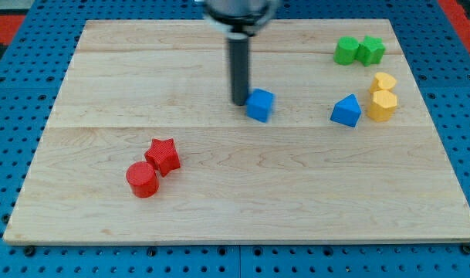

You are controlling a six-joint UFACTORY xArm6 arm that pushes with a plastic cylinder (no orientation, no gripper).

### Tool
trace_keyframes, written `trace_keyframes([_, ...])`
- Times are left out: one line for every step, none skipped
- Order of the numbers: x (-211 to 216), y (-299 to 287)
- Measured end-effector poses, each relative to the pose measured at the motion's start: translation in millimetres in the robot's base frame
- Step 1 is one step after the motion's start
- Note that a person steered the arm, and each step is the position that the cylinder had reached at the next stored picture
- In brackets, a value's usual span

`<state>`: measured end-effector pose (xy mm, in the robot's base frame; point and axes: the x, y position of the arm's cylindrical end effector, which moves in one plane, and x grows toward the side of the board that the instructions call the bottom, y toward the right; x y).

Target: Push the blue cube into the yellow blocks

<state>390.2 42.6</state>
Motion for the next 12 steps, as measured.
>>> trace_keyframes([0.1,-4.5])
trace_keyframes([25.4,-43.1])
trace_keyframes([54.9,-28.3])
trace_keyframes([39.4,3.4])
trace_keyframes([22.3,22.6])
trace_keyframes([30.4,24.0])
trace_keyframes([46.9,16.4])
trace_keyframes([63.1,16.5])
trace_keyframes([45.7,27.9])
trace_keyframes([10.1,39.2])
trace_keyframes([-1.9,50.1])
trace_keyframes([28.9,34.3])
